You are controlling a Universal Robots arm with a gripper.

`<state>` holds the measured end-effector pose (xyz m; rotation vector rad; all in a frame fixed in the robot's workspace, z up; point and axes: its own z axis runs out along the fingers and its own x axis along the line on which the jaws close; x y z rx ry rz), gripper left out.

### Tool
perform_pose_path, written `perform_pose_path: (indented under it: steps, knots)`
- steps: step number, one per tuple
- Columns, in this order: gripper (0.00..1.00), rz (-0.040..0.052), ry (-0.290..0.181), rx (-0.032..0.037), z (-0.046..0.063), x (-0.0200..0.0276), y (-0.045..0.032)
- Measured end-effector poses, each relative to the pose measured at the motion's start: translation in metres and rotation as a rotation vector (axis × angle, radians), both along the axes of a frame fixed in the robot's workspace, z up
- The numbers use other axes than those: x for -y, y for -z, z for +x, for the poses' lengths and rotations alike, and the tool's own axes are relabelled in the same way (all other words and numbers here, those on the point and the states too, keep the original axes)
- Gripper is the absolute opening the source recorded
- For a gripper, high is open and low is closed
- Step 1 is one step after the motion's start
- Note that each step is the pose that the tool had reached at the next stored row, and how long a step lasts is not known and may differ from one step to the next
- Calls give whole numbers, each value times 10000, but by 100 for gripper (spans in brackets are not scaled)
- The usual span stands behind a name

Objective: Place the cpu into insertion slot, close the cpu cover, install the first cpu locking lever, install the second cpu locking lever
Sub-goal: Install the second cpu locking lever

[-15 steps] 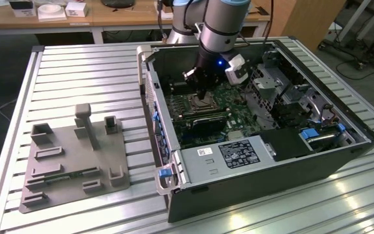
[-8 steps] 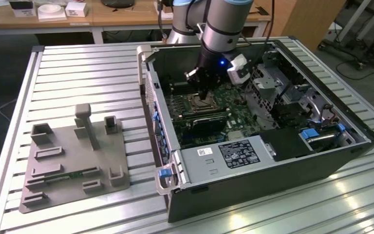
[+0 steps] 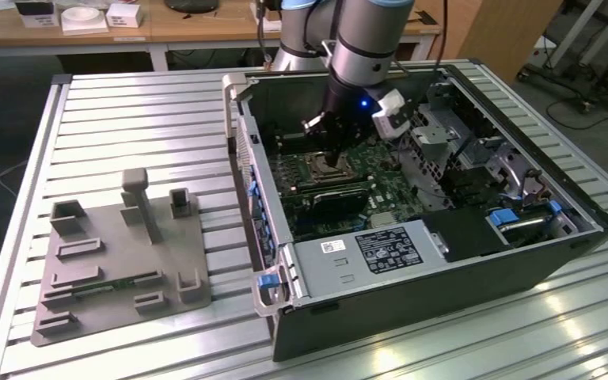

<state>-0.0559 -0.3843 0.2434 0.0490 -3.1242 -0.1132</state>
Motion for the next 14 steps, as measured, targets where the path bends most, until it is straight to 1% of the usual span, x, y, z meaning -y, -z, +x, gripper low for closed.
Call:
perform_pose_path:
  steps: [2, 6, 9, 11, 14]
  knots:
    - [10, -1, 0, -2, 0, 16, 1]
    - [10, -1, 1, -2, -26, 18, 22]
    - [10, -1, 0, -8, -57, 18, 53]
    - [10, -1, 0, -28, -67, 18, 83]
    - [10, -1, 1, -82, -82, 18, 132]
